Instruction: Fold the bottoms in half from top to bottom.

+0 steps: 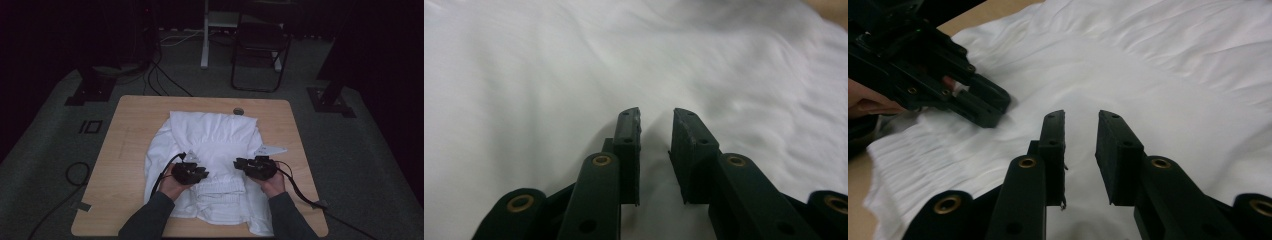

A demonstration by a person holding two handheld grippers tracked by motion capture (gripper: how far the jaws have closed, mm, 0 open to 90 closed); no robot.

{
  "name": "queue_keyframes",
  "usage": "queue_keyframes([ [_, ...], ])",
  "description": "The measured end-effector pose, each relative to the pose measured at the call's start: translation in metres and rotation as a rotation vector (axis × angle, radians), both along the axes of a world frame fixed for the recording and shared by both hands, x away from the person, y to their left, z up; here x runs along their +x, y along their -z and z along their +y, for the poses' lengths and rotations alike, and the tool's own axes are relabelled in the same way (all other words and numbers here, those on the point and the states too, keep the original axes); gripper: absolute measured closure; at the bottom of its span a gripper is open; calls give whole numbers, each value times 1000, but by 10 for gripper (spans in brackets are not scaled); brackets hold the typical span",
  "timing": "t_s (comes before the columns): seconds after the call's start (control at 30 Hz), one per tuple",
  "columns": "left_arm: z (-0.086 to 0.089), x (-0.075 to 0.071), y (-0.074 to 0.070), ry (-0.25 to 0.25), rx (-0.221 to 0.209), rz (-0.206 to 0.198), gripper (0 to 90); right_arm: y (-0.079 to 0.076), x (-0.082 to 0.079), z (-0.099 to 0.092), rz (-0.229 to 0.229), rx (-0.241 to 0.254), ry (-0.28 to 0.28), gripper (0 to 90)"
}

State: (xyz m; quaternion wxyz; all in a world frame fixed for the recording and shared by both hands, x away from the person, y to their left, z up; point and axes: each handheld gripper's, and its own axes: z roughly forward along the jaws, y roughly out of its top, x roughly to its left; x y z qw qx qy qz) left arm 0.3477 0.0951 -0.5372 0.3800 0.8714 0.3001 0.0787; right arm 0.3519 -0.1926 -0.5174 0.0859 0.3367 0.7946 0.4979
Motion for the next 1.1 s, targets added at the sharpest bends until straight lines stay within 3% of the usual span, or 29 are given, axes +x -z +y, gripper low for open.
queue_keyframes([
  [0.1, 1, -12, 9, 18, 28, 14, 736, 19, -20, 18, 27, -100, -32, 717],
  [0.17, 4, -16, 10, 28, 20, 24, 735, 33, -33, 26, 46, -188, -56, 734],
  [0.2, 4, -16, 10, 28, 20, 24, 730, 33, -33, 26, 46, -188, -56, 734],
  [0.23, 8, -17, 4, 29, 3, 9, 701, 38, -41, 29, 51, -227, -81, 750],
  [0.3, 11, -14, -3, -7, 2, -44, 657, 35, -42, 28, 50, -218, -102, 733],
  [0.37, 14, -6, -11, -50, -13, -80, 630, 25, -36, 23, 19, -190, -82, 688],
  [0.47, 18, 19, -21, -137, -32, -125, 622, 11, -13, 15, -45, -167, 36, 611],
  [0.5, 18, 19, -21, -137, -32, -125, 615, 11, -13, 15, -45, -167, 36, 611],
  [0.53, 20, 38, -24, -202, -42, -139, 611, 5, 11, 12, -54, -154, 115, 576],
  [0.6, 21, 59, -21, -255, -51, -123, 610, 3, 33, 11, -49, -148, 174, 541],
  [0.7, 19, 80, -6, -297, -1, -83, 607, 8, 65, 15, -36, -196, 245, 489],
  [0.73, 19, 80, -6, -297, -1, -83, 608, 8, 65, 15, -36, -196, 245, 489],
  [0.77, 20, 84, 7, -301, 11, -48, 609, 19, 80, 20, -2, -237, 265, 485],
  [0.8, 22, 84, 13, -296, 5, -46, 609, 23, 83, 21, 8, -257, 265, 485],
  [0.87, 27, 80, 16, -307, -36, -39, 613, 35, 84, 26, 21, -313, 253, 483],
  [0.93, 29, 77, 18, -309, -50, -38, 616, 38, 82, 27, 15, -313, 254, 485],
  [0.97, 30, 72, 19, -298, -49, -46, 617, 41, 78, 26, 2, -289, 260, 485],
  [1.0, 32, 67, 19, -289, -47, -48, 618, 43, 75, 23, 32, -250, 268, 485],
  [1.03, 32, 67, 19, -289, -47, -48, 619, 43, 75, 23, 32, -250, 268, 485],
  [1.07, 34, 55, 21, -289, -66, -51, 619, 47, 64, 20, 8, -224, 250, 485],
  [1.1, 34, 55, 21, -289, -66, -51, 620, 49, 58, 19, 1, -212, 245, 486],
])
